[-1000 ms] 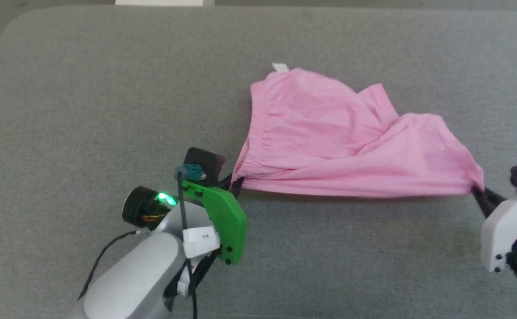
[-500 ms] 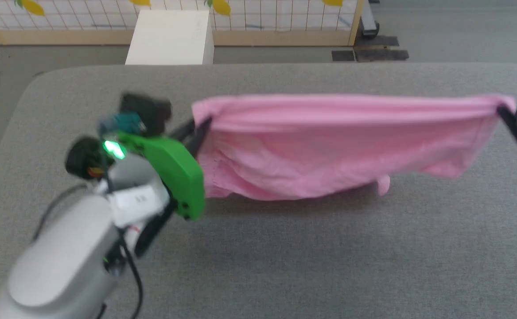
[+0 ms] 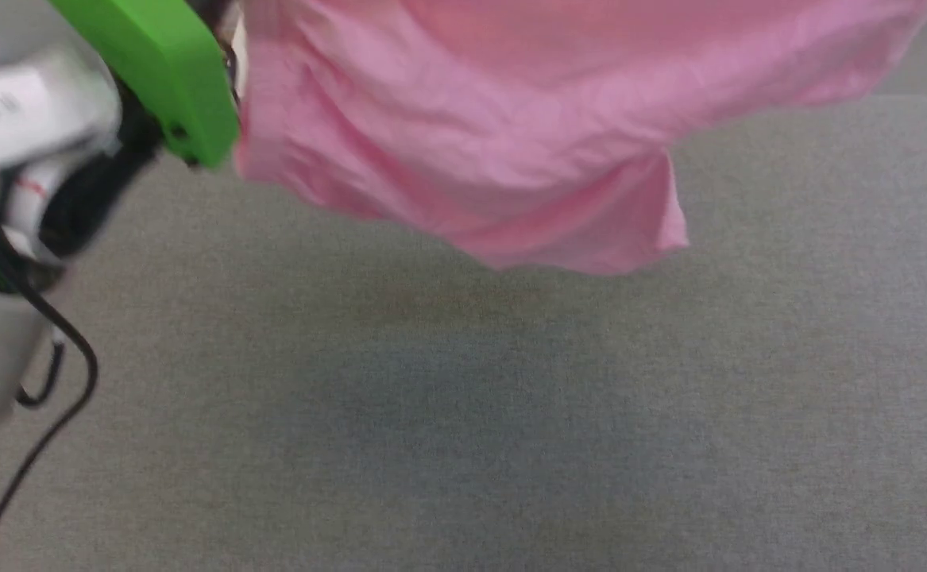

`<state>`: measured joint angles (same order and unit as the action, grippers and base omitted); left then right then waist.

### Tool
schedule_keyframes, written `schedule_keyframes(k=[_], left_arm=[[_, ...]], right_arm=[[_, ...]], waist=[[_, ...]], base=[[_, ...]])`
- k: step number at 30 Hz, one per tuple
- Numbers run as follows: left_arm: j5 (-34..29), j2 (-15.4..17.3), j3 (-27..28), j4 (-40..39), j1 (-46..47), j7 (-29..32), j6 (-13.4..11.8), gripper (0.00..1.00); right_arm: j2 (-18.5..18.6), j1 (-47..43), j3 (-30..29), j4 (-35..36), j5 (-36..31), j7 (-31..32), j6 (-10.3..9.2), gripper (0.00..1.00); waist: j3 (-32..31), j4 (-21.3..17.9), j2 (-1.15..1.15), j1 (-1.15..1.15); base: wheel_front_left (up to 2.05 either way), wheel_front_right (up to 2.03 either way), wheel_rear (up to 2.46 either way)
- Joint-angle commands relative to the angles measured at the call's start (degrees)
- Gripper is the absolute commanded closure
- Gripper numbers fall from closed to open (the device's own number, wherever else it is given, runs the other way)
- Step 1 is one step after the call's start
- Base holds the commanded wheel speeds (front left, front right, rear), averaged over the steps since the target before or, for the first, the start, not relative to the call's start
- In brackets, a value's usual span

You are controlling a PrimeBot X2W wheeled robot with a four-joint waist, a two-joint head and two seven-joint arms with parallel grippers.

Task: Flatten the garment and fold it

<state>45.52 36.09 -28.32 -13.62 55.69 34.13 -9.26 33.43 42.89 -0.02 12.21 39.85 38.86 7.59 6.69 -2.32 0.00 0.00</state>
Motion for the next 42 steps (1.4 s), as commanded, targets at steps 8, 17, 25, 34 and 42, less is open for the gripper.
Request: schedule_keyframes(k=[8,17,25,34,42], left_arm=[[0.8,0.0,1.7,10.1,15.0,3.8,3.7,1.0],[-5.8,-2.5,1.4,26.0,34.7,-0.1,7.7,1.0],[-9.4,-7.2,1.1,38.5,45.6,-8.4,9.0,1.0],[-9.0,-11.0,-0.9,44.3,40.8,-14.6,10.8,1.0],[-6.6,-12.9,-4.2,40.8,19.2,-17.6,8.8,1.0]], right_arm=[[3.2,18.8,7.8,-9.2,-1.7,-4.0,-0.1,1.0],[1.7,41.3,17.2,-26.4,-7.3,-16.7,-0.1,1.0],[-2.2,53.5,19.6,-41.9,-11.7,-28.4,-0.1,1.0],[-3.7,51.4,25.0,-49.8,-10.6,-34.9,-0.1,1.0],[-1.7,36.3,30.8,-49.9,-8.4,-36.7,-0.1,1.0]], waist=[[14.8,-2.4,0.0,0.0],[27.0,-5.4,0.0,0.0],[31.5,-6.0,0.0,0.0],[31.4,-4.3,0.0,0.0],[25.3,-2.4,0.0,0.0]], base=[[0.0,0.0,0.0],[0.0,0.0,0.0],[0.0,0.0,0.0],[0.0,0.0,0.0],[0.0,0.0,0.0]])
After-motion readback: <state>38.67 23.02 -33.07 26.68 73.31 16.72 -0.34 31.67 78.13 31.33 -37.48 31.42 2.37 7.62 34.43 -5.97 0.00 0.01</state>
